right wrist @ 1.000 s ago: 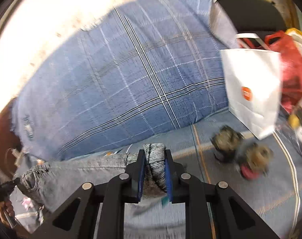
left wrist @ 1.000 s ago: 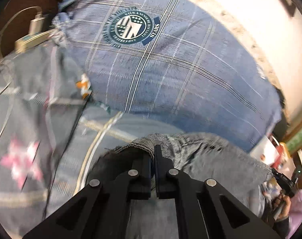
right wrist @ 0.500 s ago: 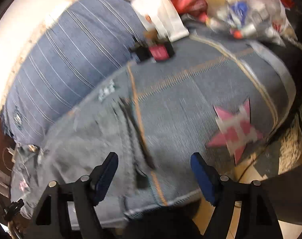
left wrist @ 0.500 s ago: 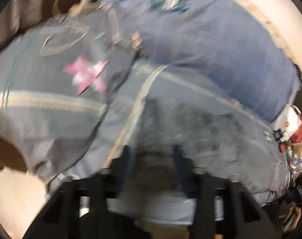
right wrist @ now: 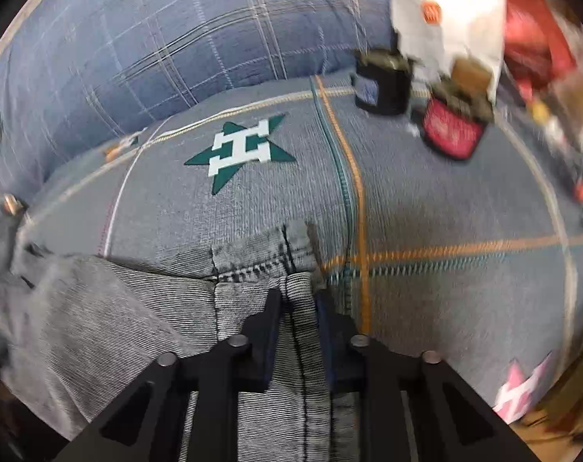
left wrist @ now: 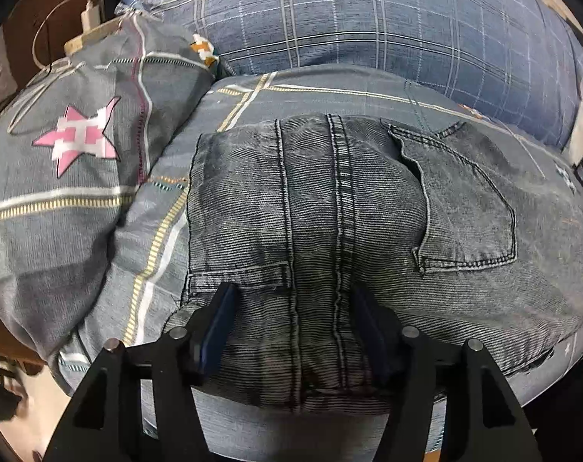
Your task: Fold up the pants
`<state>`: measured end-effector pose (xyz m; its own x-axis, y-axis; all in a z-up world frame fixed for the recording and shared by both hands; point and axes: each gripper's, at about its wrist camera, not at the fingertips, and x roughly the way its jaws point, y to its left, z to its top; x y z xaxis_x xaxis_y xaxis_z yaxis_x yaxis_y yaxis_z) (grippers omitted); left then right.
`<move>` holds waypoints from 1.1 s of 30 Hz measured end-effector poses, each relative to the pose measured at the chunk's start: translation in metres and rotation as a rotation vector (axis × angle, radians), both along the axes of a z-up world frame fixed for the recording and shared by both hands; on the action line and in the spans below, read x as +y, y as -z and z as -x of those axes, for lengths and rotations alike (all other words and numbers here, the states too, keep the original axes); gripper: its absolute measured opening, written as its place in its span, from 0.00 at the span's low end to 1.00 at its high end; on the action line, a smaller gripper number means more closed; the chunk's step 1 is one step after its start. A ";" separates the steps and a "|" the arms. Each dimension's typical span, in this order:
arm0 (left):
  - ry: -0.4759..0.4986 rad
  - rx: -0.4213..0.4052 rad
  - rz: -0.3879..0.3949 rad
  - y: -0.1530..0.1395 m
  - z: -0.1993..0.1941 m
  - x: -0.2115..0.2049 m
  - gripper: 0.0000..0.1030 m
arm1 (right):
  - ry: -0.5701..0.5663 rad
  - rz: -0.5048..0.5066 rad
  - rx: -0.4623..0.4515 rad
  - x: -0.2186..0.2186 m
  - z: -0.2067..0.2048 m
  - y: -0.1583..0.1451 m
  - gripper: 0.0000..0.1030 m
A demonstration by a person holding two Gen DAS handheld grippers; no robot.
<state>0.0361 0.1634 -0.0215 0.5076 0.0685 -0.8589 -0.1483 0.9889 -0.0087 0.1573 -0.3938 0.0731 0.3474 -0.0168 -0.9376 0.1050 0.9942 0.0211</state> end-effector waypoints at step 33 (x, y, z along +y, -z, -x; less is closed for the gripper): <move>-0.027 -0.125 -0.129 -0.061 0.011 -0.036 0.78 | -0.280 -0.146 -0.145 0.154 -0.002 -0.063 0.67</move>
<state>0.0252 0.1278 0.0399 0.6063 0.1888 -0.7725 -0.1805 0.9787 0.0976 0.1597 -0.2400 0.1357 0.4492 0.2282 -0.8638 -0.1856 0.9696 0.1596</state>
